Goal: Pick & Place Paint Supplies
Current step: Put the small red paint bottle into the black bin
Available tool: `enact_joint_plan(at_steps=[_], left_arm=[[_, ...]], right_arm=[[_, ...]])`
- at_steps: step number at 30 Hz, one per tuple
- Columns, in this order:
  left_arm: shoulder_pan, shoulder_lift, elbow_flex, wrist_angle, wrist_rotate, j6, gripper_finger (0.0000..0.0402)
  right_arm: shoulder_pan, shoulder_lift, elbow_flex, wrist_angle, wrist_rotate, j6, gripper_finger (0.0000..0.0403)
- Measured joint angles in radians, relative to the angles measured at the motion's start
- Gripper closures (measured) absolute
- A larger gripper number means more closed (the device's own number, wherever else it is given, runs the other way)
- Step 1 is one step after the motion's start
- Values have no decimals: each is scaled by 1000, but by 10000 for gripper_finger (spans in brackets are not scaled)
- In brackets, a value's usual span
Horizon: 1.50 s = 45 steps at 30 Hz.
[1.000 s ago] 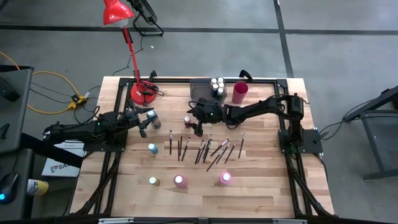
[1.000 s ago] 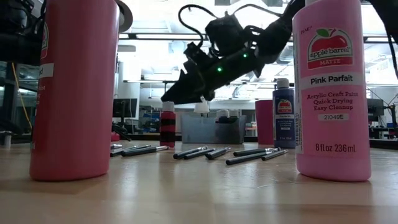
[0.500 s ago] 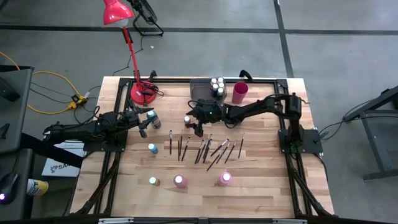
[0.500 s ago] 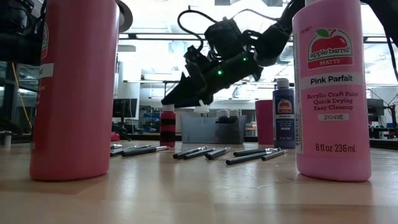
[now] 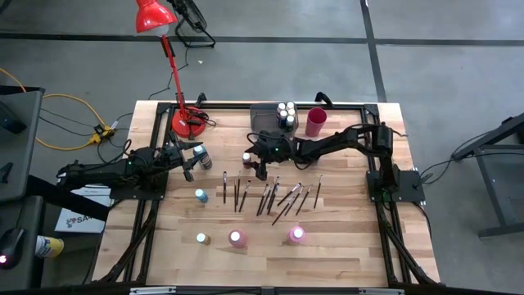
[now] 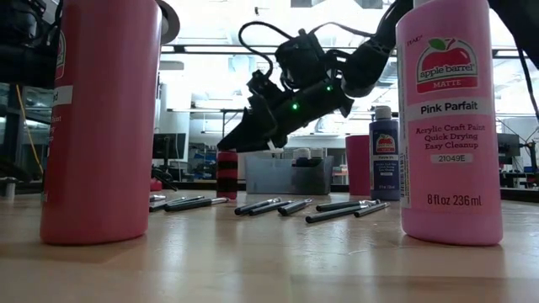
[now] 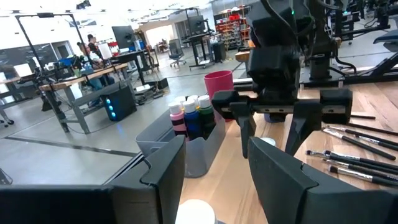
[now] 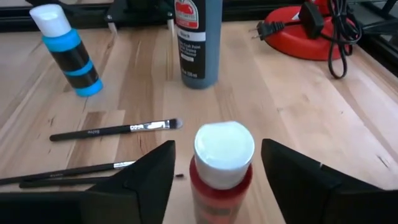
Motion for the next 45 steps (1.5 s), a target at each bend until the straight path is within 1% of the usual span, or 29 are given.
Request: enact_joint_plan(at_steps=[10,13,16,19,22,25,27,31,33,36,39,42,45], left_arm=[[0,0,0,0,0,0,231],[0,0,0,0,0,0,231],[0,0,0,0,0,0,231],[0,0,0,0,0,0,231],[0,0,0,0,0,0,231],[0,0,0,0,0,0,231],[0,0,0,0,0,0,231],[0,0,0,0,0,0,231],[0,0,0,0,0,0,231],[0,0,0,-1,0,0,231],[0,0,0,-2,0,0,231],[0,0,0,-2,0,0,231],[0,0,0,-2,0,0,231]], right_arm=[[0,0,0,14,-4,-2,273],[0,0,0,15,-27,-3,291],[0,-10,0,12,-25,19,291],[-1,-58,0,-9,31,73,288],[-14,-129,0,-69,132,77,282],[-34,-202,0,-144,260,89,288],[-53,-249,0,-218,348,133,290],[-97,-308,0,-323,463,255,282],[-119,-318,0,-352,487,296,278],[-143,-320,0,-360,479,334,282],[-155,-311,-1,-385,476,338,287],[-165,-309,-23,-391,478,339,283],[-171,-309,-57,-384,504,340,278]])
